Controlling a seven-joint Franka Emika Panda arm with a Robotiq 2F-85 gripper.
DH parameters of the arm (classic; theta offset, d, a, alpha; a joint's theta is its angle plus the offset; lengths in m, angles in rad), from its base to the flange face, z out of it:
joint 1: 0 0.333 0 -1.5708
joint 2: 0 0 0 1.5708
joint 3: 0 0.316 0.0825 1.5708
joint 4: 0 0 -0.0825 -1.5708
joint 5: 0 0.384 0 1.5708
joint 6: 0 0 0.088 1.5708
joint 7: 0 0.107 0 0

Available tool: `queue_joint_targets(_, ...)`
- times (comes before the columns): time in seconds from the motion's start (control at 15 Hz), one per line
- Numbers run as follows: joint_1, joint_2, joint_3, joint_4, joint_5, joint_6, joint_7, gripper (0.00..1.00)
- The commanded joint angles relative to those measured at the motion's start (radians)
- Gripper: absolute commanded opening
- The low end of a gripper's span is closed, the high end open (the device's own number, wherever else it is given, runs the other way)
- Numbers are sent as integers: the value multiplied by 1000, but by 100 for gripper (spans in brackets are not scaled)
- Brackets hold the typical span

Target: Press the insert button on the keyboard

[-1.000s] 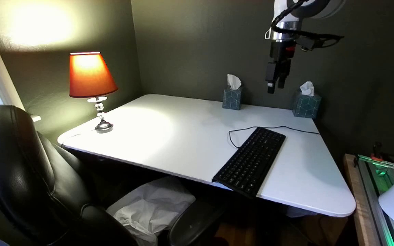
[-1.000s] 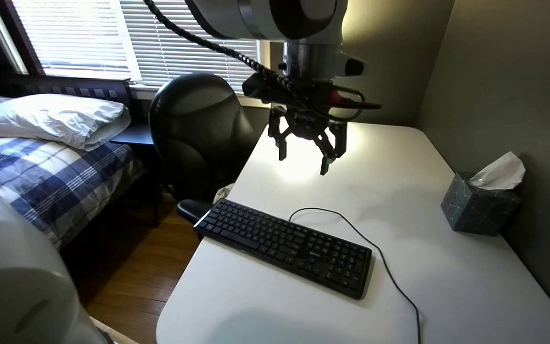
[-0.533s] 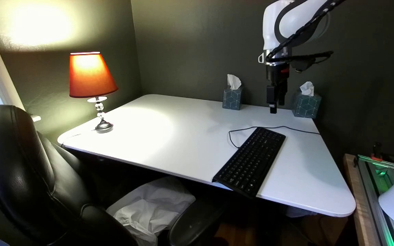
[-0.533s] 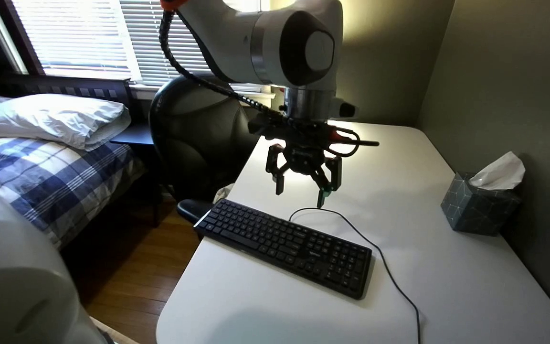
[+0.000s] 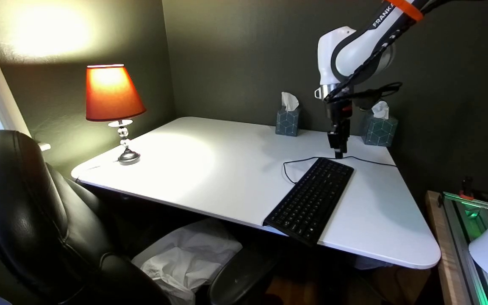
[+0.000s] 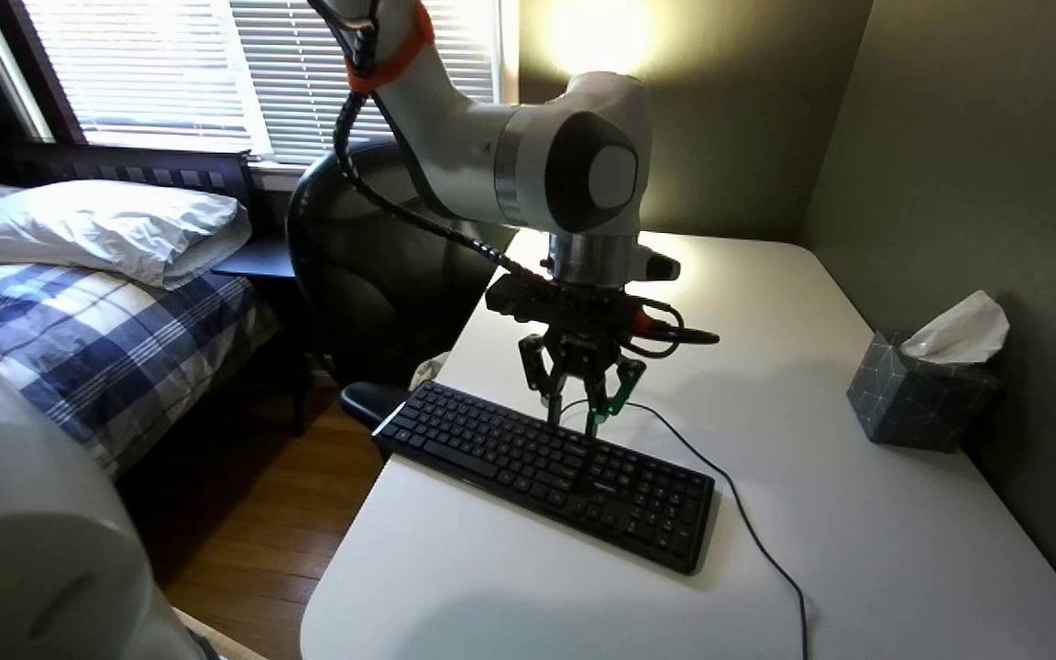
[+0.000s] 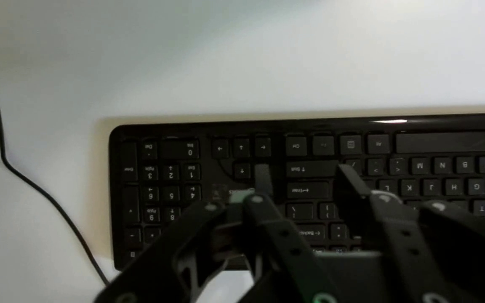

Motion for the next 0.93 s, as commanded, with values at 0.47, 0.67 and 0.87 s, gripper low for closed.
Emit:
queue_joint_targets(0.47, -7, 146, 5, 49, 3, 117, -6, 0)
queue_joint_targets(0.67, -9, 176, 4, 68, 7, 128, -5, 0)
queue_joint_targets(0.87, -13, 206, 7, 92, 18, 126, -16, 0)
